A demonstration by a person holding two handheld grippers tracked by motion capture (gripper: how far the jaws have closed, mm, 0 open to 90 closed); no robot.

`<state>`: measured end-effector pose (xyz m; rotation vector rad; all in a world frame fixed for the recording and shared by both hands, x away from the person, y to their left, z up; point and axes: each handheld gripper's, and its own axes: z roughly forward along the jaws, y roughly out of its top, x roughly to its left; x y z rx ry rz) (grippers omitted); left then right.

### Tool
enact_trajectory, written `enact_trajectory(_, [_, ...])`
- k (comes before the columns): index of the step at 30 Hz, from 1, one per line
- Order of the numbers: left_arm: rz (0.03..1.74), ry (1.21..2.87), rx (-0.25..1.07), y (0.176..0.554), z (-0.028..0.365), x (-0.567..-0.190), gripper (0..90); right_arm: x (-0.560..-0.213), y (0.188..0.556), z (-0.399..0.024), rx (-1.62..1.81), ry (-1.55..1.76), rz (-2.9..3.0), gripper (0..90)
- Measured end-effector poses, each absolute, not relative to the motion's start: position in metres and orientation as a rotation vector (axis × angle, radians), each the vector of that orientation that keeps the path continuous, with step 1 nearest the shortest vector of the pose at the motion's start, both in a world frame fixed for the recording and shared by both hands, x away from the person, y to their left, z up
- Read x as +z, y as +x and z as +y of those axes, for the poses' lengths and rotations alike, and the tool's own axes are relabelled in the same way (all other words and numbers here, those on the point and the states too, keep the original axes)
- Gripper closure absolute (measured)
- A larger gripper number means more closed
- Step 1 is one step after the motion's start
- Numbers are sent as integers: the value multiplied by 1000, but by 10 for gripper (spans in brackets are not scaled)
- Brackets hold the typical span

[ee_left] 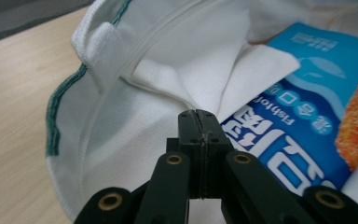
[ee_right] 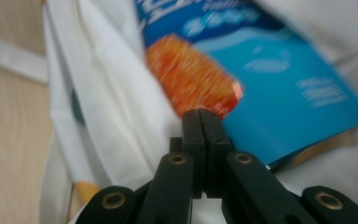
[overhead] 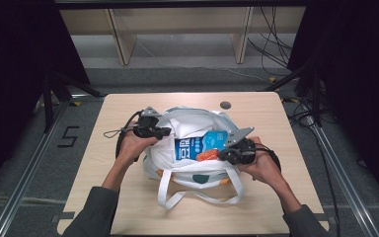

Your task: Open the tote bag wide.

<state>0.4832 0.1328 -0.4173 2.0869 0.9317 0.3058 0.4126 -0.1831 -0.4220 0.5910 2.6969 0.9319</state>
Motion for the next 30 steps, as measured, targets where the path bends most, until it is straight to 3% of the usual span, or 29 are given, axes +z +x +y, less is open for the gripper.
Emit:
enact_trajectory(3, [964, 2094, 278, 491, 129, -423, 895, -431, 408, -184, 903, 565, 2737, 900])
enact_trajectory(5, [1021, 2208, 400, 508, 126, -430, 896, -438, 403, -185, 889, 578, 2760, 900])
enact_trajectory(8, [1129, 2246, 448, 525, 136, -442, 897, -441, 401, -186, 870, 560, 2787, 900])
enact_trajectory(11, [1164, 2205, 384, 530, 141, -446, 896, -443, 398, -188, 875, 586, 2792, 900])
enact_trajectory(14, [1108, 2255, 439, 522, 134, -440, 895, -441, 399, -189, 901, 569, 2764, 900])
enact_trajectory(18, [949, 2194, 412, 487, 133, -415, 860, -423, 399, -194, 988, 588, 2666, 900])
enact_trajectory(25, [842, 2144, 309, 441, 145, -418, 845, -392, 416, -220, 1171, 614, 2363, 900])
enact_trajectory(30, [894, 2117, 299, 430, 160, -448, 859, -420, 443, -237, 1087, 765, 2335, 900])
